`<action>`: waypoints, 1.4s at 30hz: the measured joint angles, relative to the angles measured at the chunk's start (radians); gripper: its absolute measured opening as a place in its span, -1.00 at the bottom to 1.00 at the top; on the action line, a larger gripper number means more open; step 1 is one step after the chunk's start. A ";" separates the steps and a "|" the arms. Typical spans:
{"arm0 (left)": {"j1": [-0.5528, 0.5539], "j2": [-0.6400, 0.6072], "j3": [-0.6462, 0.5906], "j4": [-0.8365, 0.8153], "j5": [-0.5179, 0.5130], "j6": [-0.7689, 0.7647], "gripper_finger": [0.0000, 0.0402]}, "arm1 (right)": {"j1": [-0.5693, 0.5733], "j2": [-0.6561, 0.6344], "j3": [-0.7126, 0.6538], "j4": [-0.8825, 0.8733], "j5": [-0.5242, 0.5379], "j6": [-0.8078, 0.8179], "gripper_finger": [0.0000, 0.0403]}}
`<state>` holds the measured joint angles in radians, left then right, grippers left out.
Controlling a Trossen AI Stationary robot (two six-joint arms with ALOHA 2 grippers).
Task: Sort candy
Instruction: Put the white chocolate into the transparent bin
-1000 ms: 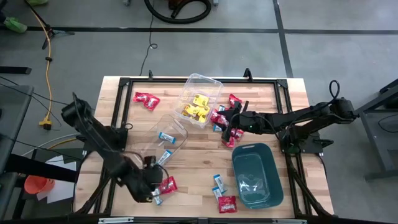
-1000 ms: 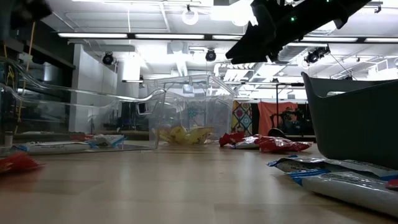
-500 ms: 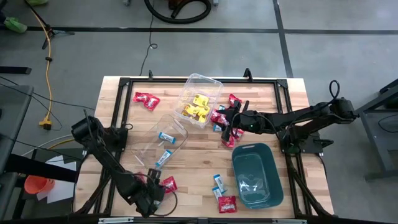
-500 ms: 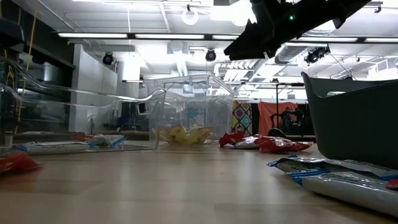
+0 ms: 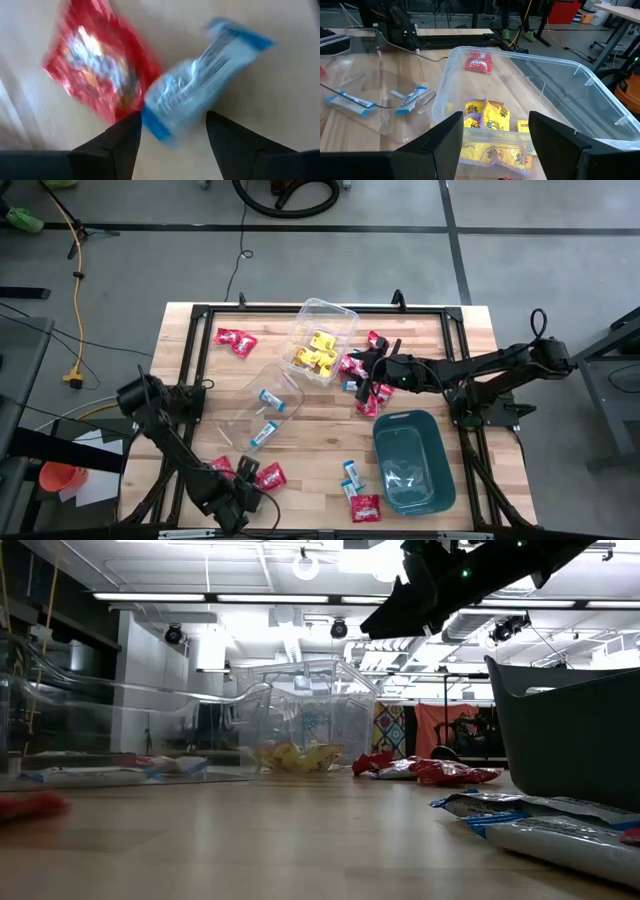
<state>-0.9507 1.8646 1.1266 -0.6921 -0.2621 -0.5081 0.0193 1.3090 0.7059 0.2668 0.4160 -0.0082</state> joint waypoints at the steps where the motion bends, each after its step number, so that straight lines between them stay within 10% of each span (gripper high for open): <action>1: 0.002 -0.003 -0.004 0.012 0.007 0.011 0.05 | 0.000 0.000 0.000 0.000 0.000 0.000 0.10; 18: 0.001 -0.005 -0.019 0.048 -0.081 0.182 0.02 | 0.001 0.000 0.000 0.001 0.000 0.008 0.10; 30: 0.003 -0.005 -0.013 0.053 -0.092 0.013 -0.94 | 0.001 0.000 0.000 0.001 0.000 0.008 0.10; 42: 0.025 -0.091 0.247 -0.329 -0.145 -0.049 -0.99 | 0.001 0.000 0.000 0.002 0.000 0.008 0.10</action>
<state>-0.9262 1.7736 1.3739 -1.0206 -0.4070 -0.5572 0.0200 1.3092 0.7059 0.2689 0.4156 0.0000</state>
